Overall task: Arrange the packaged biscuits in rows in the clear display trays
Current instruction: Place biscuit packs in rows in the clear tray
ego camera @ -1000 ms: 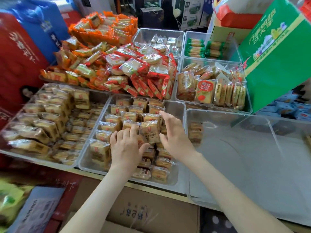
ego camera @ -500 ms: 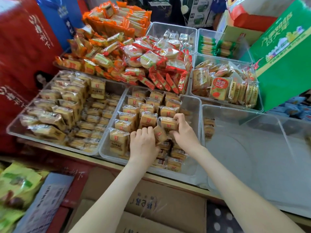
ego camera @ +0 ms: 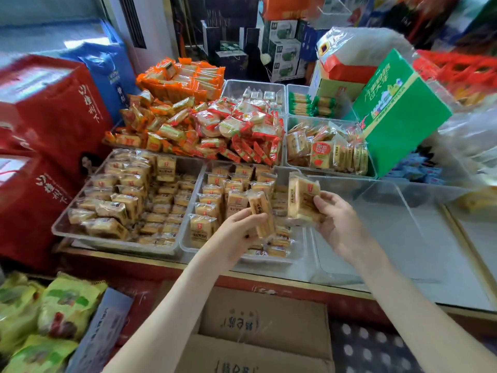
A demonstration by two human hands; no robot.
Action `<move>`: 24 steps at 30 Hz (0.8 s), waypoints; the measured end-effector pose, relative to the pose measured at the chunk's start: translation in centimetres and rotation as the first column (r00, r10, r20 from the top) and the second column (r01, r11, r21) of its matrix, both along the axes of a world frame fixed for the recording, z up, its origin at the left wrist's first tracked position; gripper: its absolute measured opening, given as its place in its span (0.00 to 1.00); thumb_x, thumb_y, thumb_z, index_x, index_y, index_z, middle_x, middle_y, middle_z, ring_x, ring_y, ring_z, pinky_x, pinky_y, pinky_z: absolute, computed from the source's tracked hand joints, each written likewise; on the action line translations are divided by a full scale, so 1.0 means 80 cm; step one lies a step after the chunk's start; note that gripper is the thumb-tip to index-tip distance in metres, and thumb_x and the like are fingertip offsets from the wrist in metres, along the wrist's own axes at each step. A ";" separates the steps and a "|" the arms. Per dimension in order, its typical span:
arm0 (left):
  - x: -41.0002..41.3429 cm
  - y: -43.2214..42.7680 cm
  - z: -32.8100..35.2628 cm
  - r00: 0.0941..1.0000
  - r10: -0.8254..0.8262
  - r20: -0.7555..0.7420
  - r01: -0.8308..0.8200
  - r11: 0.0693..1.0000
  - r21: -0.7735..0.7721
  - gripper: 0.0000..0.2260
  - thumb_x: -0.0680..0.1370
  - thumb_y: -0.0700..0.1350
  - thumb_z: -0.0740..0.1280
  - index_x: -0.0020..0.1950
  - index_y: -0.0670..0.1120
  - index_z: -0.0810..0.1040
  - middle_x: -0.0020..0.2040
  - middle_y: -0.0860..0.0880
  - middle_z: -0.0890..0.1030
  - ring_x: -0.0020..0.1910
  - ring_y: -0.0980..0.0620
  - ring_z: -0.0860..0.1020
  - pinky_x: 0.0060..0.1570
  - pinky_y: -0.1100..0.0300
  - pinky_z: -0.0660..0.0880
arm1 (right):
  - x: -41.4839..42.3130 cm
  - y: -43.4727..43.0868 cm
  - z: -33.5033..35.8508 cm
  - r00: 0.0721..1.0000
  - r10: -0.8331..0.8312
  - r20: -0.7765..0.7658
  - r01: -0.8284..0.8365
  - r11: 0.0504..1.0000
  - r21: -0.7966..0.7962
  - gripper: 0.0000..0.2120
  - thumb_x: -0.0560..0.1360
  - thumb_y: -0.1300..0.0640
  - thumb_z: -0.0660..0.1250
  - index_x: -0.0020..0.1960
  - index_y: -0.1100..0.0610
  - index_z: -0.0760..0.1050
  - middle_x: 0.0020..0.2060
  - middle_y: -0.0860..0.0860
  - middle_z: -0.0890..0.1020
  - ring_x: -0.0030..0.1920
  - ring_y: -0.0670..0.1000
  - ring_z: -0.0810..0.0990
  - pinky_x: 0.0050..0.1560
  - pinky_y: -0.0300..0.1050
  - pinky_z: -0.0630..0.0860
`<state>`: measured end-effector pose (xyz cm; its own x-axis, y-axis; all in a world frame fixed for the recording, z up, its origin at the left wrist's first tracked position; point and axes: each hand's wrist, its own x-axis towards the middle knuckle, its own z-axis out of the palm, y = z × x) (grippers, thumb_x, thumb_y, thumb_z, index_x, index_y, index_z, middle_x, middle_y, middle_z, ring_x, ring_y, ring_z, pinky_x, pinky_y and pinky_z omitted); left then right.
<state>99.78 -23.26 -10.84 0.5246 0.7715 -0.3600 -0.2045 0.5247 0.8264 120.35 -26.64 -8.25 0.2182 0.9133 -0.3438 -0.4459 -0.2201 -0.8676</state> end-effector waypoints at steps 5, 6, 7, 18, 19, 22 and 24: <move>0.008 -0.039 0.028 0.983 -0.150 0.103 0.145 0.988 0.053 0.14 0.74 0.44 0.66 0.58 0.41 0.78 0.47 0.47 0.85 0.46 0.52 0.82 0.49 0.60 0.79 | -0.029 -0.050 0.018 0.994 0.113 0.017 -0.113 0.994 0.015 0.13 0.83 0.61 0.54 0.63 0.62 0.72 0.52 0.60 0.82 0.48 0.54 0.83 0.55 0.54 0.79; 0.009 -0.045 0.031 0.983 -0.148 0.111 0.143 0.989 0.047 0.14 0.74 0.43 0.65 0.58 0.41 0.78 0.47 0.47 0.85 0.45 0.53 0.83 0.47 0.62 0.80 | -0.034 -0.059 0.019 0.992 0.118 0.046 -0.118 0.993 0.008 0.14 0.84 0.59 0.52 0.64 0.62 0.72 0.54 0.60 0.82 0.49 0.54 0.83 0.55 0.53 0.79; 0.011 -0.051 0.032 0.982 -0.143 0.127 0.139 0.990 0.036 0.14 0.74 0.43 0.65 0.58 0.41 0.78 0.48 0.46 0.84 0.45 0.53 0.83 0.45 0.62 0.80 | -0.037 -0.067 0.021 0.989 0.123 0.085 -0.123 0.992 -0.002 0.15 0.84 0.57 0.52 0.64 0.60 0.73 0.55 0.60 0.82 0.50 0.54 0.82 0.56 0.53 0.79; 0.041 -0.111 0.037 0.992 -0.091 -0.082 0.098 0.991 0.091 0.23 0.71 0.49 0.72 0.62 0.45 0.68 0.62 0.41 0.78 0.59 0.43 0.80 0.61 0.38 0.75 | 0.001 -0.138 0.027 0.929 0.276 0.248 -0.283 0.959 -0.008 0.17 0.72 0.53 0.66 0.57 0.63 0.77 0.43 0.54 0.85 0.43 0.50 0.84 0.42 0.43 0.80; 0.043 -0.113 0.035 0.994 -0.059 -0.093 0.067 0.994 0.082 0.22 0.73 0.47 0.72 0.61 0.44 0.67 0.63 0.40 0.78 0.60 0.43 0.80 0.61 0.37 0.74 | 0.006 -0.141 0.025 0.949 0.229 0.218 -0.237 0.971 0.015 0.17 0.71 0.54 0.67 0.56 0.63 0.77 0.43 0.54 0.84 0.42 0.50 0.83 0.42 0.43 0.80; 0.045 -0.113 0.034 0.999 0.015 -0.042 -0.013 0.999 0.041 0.15 0.77 0.38 0.68 0.61 0.40 0.69 0.60 0.39 0.80 0.56 0.43 0.82 0.58 0.41 0.77 | 0.021 -0.151 0.012 0.985 0.014 0.173 -0.031 0.995 0.096 0.13 0.71 0.59 0.69 0.55 0.60 0.76 0.47 0.54 0.83 0.46 0.51 0.83 0.46 0.43 0.79; 0.044 -0.113 0.036 1.000 0.025 0.012 -0.025 0.997 0.070 0.13 0.75 0.37 0.68 0.59 0.40 0.74 0.55 0.41 0.83 0.54 0.44 0.83 0.55 0.46 0.79 | 0.029 -0.158 0.006 0.949 -0.057 0.310 0.008 0.988 0.156 0.14 0.71 0.61 0.70 0.57 0.57 0.76 0.49 0.52 0.84 0.51 0.50 0.82 0.52 0.43 0.78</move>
<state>103.27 -32.31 -7.95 0.5084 0.8077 -0.2986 -0.2261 0.4598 0.8588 122.70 -39.26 -7.78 0.3228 0.9397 -0.1129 -0.1519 -0.0663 -0.9862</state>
